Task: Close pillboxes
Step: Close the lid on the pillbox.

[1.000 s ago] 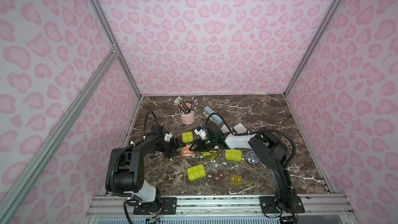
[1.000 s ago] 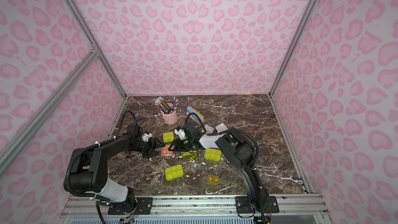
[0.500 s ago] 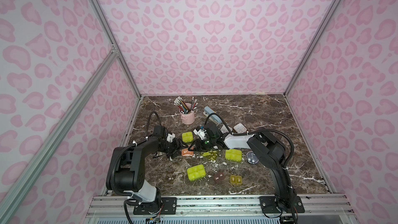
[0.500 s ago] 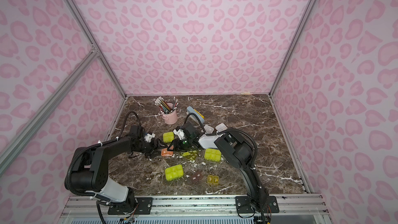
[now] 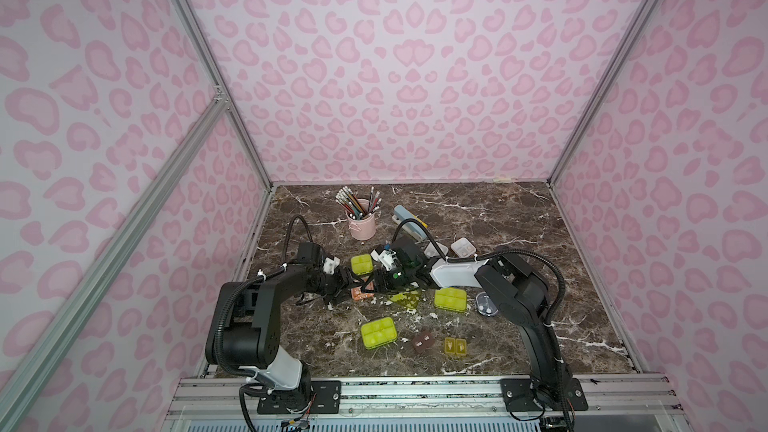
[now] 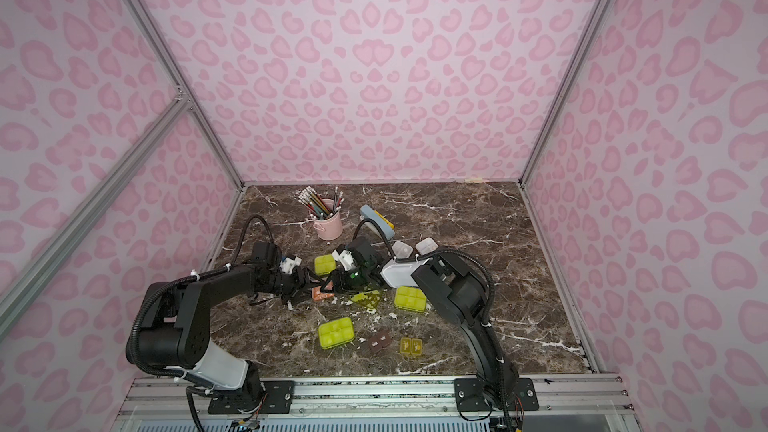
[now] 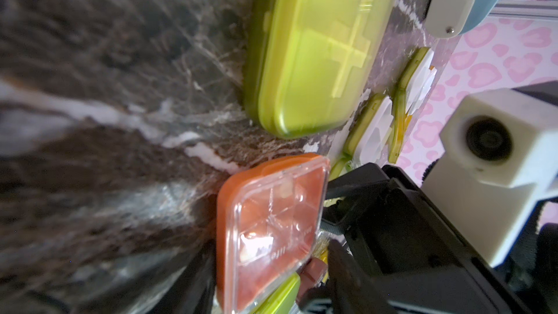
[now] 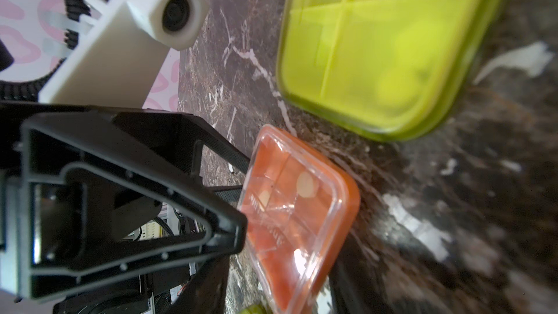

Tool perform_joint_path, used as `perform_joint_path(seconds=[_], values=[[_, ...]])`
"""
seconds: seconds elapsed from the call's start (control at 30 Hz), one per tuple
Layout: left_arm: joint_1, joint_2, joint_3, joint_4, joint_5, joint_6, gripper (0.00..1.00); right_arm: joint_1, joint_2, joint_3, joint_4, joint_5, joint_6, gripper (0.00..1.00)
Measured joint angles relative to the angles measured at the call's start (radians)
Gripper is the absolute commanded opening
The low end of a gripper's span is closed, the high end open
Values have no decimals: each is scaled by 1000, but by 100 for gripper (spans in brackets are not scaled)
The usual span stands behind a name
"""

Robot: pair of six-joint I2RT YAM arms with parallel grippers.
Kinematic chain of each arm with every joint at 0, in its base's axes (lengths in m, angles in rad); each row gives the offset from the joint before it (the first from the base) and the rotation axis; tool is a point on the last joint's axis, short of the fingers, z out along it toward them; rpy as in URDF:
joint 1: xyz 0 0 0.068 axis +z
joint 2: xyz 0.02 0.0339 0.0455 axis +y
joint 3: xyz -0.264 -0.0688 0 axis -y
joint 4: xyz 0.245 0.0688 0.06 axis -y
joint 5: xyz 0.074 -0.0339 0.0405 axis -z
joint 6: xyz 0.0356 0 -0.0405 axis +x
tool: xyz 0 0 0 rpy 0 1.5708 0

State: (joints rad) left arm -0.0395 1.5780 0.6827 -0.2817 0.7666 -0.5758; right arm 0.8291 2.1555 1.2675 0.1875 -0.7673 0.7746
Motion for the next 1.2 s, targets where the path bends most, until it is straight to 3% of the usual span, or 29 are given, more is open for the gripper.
perform_joint_path(seconds=[0.9, 1.2], values=[[-5, 4, -5, 18, 18, -6, 54, 1, -5, -46, 54, -11, 44, 39], [-5, 4, -5, 17, 10, -6, 41, 1, -12, -56, 53, -11, 45, 39]])
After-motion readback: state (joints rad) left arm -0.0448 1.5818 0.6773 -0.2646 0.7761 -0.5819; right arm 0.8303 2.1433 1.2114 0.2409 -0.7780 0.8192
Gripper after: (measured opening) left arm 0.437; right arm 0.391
